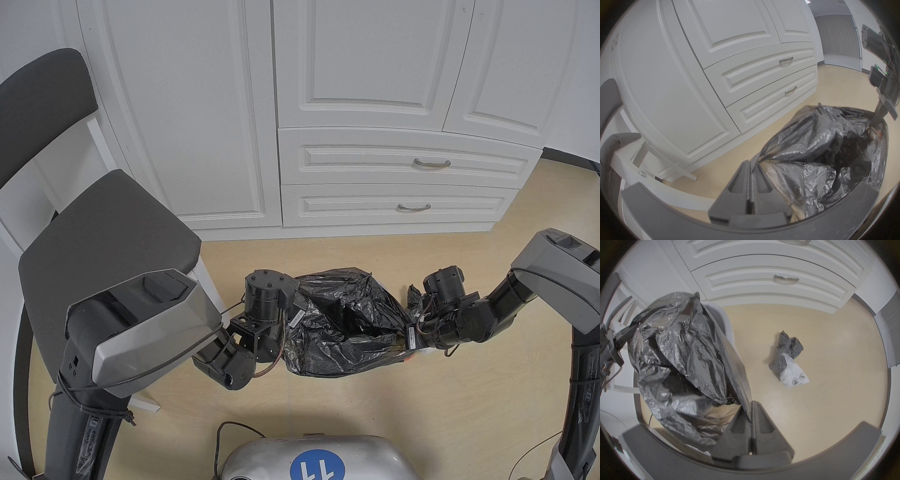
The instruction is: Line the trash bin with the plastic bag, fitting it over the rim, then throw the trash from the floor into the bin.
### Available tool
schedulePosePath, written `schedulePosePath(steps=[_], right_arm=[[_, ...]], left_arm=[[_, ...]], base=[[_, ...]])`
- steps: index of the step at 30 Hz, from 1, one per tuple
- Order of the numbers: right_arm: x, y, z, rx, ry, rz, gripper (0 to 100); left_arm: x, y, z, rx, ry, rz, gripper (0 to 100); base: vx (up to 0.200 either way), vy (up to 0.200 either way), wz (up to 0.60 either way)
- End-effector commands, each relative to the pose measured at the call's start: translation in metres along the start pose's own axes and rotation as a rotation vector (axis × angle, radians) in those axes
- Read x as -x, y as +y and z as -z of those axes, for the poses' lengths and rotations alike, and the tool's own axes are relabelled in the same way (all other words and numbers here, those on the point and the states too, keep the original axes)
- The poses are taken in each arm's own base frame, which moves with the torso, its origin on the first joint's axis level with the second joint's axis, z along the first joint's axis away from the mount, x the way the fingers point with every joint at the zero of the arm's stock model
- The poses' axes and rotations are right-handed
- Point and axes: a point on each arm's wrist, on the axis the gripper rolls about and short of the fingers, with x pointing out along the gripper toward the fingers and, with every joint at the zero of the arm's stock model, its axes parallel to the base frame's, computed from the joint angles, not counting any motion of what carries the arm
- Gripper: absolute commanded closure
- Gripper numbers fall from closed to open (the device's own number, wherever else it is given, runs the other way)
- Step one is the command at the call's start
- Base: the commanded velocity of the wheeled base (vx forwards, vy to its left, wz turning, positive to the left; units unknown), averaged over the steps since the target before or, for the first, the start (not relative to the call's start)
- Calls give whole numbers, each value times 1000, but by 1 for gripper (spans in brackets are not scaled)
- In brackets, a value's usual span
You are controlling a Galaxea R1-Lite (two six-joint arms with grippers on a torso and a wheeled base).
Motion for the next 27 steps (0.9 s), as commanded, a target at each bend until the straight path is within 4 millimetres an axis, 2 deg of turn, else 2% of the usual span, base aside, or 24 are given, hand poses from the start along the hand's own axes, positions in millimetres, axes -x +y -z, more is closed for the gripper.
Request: schedulePosePath(steps=[1,11,16,17,19,23,27], right_arm=[[-15,0,10,-1,-16,23,100],[-16,-2,10,-10,-77,27,100],[-9,-4,14,20,-100,27,100],[-6,-4,13,32,-109,25,0],[-2,-6,11,42,-115,27,0],[32,-16,5,58,-152,27,0],[54,-27,1,118,-187,37,0]], left_arm=[[-11,-3,19,-1,19,-14,100],[-21,-8,24,45,-51,-47,100],[-17,-8,18,98,-105,-60,100],[-17,-7,16,103,-112,-61,100],[-16,-7,16,105,-116,-63,100],[-13,-7,17,109,-124,-65,100],[-11,-7,18,114,-133,-66,100]], base=[[0,0,0],[0,0,0],[0,0,0],[0,0,0],[0,0,0],[0,0,0],[0,0,0]])
